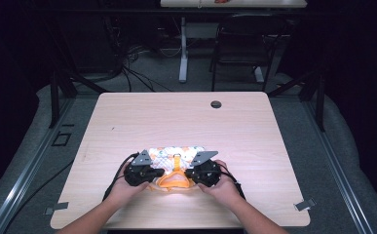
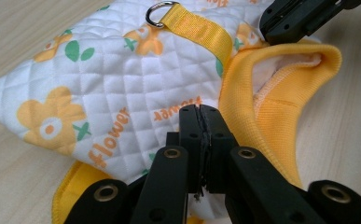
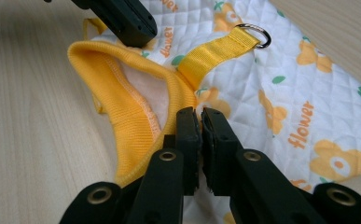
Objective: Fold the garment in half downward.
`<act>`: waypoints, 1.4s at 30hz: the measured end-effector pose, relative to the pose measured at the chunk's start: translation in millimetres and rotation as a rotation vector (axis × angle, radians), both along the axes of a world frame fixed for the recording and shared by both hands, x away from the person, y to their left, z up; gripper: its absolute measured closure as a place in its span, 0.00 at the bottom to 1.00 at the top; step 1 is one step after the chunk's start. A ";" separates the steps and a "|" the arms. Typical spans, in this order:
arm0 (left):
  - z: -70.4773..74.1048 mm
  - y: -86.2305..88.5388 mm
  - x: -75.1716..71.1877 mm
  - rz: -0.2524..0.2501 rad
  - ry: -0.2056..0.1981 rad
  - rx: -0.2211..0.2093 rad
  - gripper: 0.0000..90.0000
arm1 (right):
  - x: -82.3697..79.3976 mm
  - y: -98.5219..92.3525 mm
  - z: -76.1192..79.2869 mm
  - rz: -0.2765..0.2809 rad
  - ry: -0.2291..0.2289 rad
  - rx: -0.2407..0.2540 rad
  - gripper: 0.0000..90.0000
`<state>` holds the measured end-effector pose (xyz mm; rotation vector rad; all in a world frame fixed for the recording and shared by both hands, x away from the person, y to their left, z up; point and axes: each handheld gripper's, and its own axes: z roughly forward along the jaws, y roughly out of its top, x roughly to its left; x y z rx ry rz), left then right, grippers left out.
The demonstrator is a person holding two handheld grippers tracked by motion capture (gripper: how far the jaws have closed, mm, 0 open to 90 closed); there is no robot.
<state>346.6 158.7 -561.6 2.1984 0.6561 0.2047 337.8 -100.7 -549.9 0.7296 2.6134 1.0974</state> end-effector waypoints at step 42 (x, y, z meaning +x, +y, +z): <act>-13.7 9.8 -10.0 0.011 0.032 0.022 1.00 | -8.5 -4.4 -24.6 -0.019 0.050 0.037 0.93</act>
